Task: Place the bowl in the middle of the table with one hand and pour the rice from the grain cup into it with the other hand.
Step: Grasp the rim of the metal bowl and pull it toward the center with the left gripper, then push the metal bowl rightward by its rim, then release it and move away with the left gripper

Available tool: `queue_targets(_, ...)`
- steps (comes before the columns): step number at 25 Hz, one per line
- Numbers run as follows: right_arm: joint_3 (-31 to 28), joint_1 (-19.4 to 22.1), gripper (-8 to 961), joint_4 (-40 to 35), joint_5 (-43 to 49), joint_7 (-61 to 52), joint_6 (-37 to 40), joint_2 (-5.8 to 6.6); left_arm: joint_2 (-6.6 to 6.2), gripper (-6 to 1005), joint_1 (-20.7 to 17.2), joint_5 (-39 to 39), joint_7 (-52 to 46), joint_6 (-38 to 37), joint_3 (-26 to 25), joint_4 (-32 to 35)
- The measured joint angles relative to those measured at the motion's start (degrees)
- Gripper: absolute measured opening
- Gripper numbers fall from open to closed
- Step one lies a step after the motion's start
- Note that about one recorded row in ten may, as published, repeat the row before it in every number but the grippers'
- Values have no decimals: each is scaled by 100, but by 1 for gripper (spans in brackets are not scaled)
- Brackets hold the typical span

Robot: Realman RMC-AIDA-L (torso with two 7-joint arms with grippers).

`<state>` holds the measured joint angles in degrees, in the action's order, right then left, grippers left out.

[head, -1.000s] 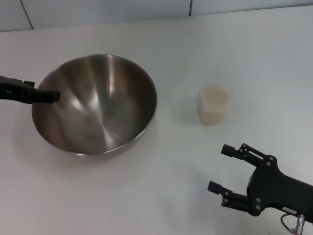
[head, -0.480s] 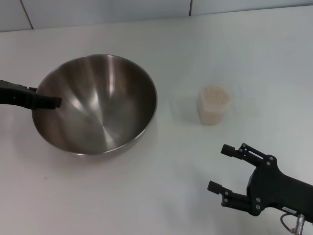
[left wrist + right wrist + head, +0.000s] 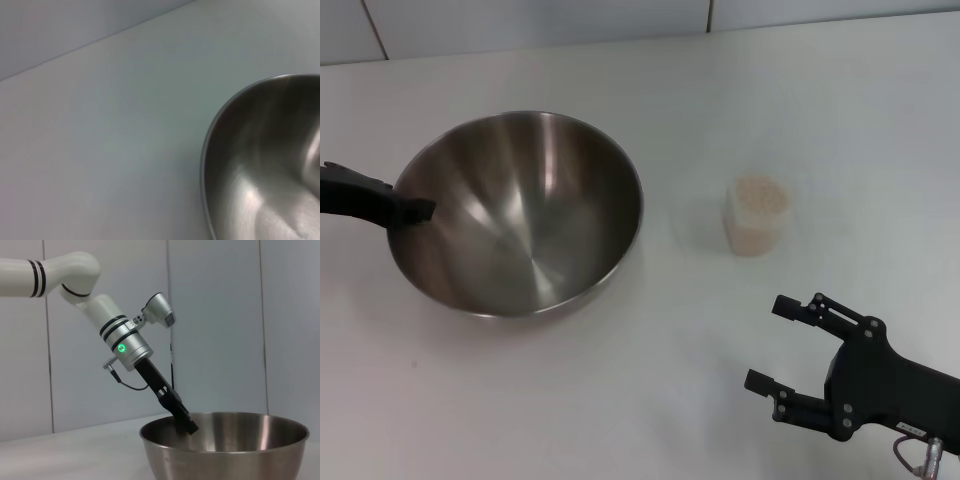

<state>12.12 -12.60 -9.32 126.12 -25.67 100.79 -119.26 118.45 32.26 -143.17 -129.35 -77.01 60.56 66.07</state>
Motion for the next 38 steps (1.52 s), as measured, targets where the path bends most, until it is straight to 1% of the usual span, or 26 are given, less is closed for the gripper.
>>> queue_targets(5, 8, 3, 816, 0, 0, 0, -2, 0, 3, 223, 34, 13, 2, -32, 29, -12)
queue_targets(11, 20, -12, 816, 0, 0, 0, -16, 0, -1, 73, 141, 17, 5, -117, -11, -38)
queue_targets(15, 34, -20, 816, 0, 0, 0, -19, 0, -17, 54, 349, 71, 16, -344, -299, -83)
queue_targets(17, 43, -25, 816, 0, 0, 0, -20, 0, -25, 48, 531, 115, 87, -520, -569, -174)
queue_targets(18, 47, -28, 816, 2, 0, 0, -21, 0, -28, 47, 656, 140, 180, -607, -734, -278)
queue_targets(22, 53, -31, 816, 8, 0, 0, -24, 0, -38, 43, 999, 197, 394, -715, -1013, -673)
queue_targets(27, 54, -38, 816, 13, 0, 0, -25, 0, -26, 45, 1406, 208, 562, -467, -1034, -1221)
queue_targets(30, 54, -45, 816, 19, 2, 0, -25, 0, -12, 48, 1543, 126, 574, -191, -947, -1412)
queue_targets(38, 54, -41, 816, 18, 11, 0, -27, 0, -6, 58, 1497, 31, 563, 192, -871, -1578)
